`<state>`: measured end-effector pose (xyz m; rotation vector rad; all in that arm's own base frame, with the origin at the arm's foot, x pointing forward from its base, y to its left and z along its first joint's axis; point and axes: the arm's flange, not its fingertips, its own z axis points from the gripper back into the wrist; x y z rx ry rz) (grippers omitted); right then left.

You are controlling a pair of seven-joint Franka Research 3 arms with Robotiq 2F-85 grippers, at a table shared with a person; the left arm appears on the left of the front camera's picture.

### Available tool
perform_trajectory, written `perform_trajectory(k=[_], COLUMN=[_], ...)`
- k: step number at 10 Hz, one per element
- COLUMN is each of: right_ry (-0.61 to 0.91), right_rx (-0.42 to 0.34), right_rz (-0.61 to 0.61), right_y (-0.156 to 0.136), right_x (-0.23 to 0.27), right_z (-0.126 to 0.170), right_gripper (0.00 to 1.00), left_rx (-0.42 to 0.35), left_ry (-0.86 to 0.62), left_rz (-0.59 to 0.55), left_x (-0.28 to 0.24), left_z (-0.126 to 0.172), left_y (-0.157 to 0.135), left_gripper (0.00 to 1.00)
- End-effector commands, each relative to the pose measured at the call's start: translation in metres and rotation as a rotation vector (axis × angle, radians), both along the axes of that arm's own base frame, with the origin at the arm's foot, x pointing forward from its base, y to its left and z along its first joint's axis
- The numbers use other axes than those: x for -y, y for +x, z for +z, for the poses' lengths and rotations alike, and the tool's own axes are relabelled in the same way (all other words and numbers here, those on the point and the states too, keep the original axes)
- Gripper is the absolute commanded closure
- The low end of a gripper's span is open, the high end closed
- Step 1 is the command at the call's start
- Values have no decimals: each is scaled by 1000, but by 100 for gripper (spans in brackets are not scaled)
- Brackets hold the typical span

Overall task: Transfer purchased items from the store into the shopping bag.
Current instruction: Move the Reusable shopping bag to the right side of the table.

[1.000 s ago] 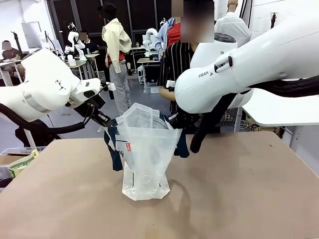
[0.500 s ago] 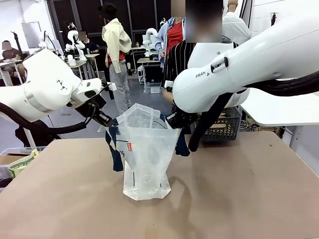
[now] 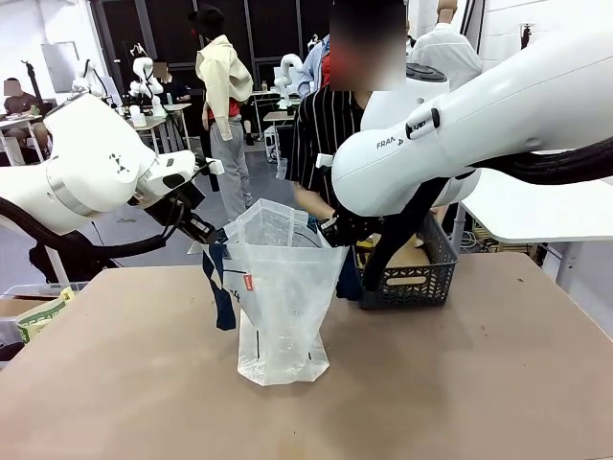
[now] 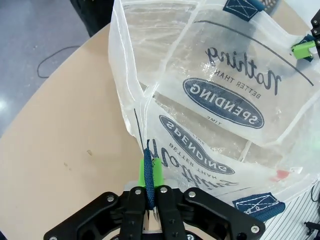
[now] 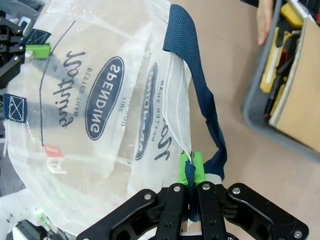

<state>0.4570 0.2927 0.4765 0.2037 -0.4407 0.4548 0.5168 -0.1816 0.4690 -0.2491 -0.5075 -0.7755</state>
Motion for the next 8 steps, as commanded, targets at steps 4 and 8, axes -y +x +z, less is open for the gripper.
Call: perform_trajectory(k=[4, 8], right_ry=[4, 4], right_rx=[-7, -7], right_rz=[-7, -7], right_y=[-5, -5], right_x=[3, 3], right_z=[-2, -2], right_gripper=[100, 100], left_rx=[0, 0], left_ry=[7, 7], left_rz=[4, 4], left_x=[-2, -2], left_z=[1, 1], left_y=[-1, -1], left_gripper=[100, 100])
